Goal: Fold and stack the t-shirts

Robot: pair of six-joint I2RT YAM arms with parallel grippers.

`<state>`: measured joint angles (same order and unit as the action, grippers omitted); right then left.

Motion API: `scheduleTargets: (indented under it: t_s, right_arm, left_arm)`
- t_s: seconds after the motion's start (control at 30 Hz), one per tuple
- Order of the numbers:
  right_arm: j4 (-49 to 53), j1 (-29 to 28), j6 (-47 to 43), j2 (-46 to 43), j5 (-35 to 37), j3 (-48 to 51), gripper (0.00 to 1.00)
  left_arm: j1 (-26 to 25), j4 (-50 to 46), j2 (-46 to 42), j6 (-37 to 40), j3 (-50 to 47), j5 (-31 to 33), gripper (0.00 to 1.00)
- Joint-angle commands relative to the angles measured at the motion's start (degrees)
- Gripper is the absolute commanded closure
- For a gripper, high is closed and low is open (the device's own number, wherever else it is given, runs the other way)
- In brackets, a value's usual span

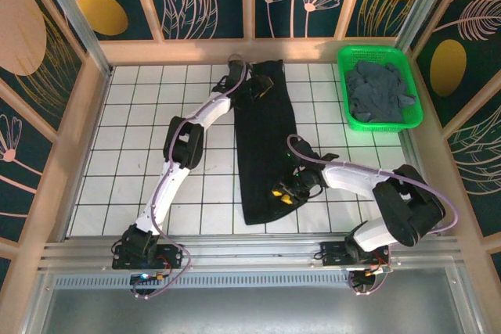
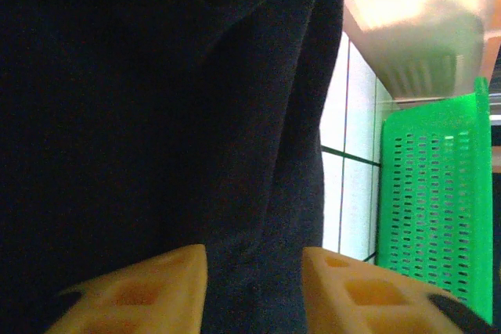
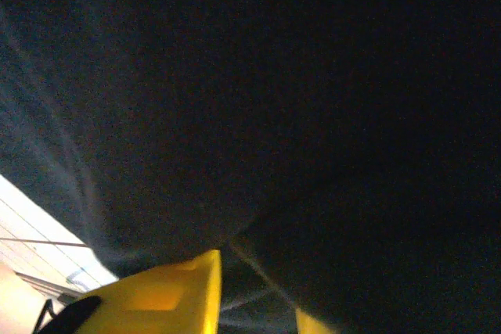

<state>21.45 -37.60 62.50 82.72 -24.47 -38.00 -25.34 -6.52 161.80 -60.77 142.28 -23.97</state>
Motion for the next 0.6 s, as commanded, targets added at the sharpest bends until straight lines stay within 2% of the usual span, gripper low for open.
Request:
scheduleTargets:
  t_s: [0.0, 0.1, 0.23, 0.43, 0.57]
  right_arm:
    - [6.61, -0.28, 1.31, -4.43, 3.25, -4.02, 0.6]
    - [14.61, 0.07, -1.99, -8.57, 7.37, -7.62, 0.53]
    - [22.12, 1.28, -7.3, -13.94, 13.79, -7.16, 0.5]
    - [27.94, 1.83, -12.83, -18.69, 18.28, -0.74, 0.47]
    - [24.44, 1.58, -16.06, -18.95, 14.84, 3.24, 0.44]
  left_arm:
    - [0.98, -2.73, -8.6, 3.47, -1.28, 2.39, 0.53]
    - [0.83, -3.76, -19.02, 6.75, -9.88, 6.29, 0.48]
    - [0.14, -2.53, -34.27, 8.43, -28.59, 8.3, 0.48]
    - [-2.78, -10.3, -52.84, 13.22, -55.68, 4.42, 0.52]
    - [-5.52, -15.56, -65.28, 16.07, -75.49, 0.43, 0.55]
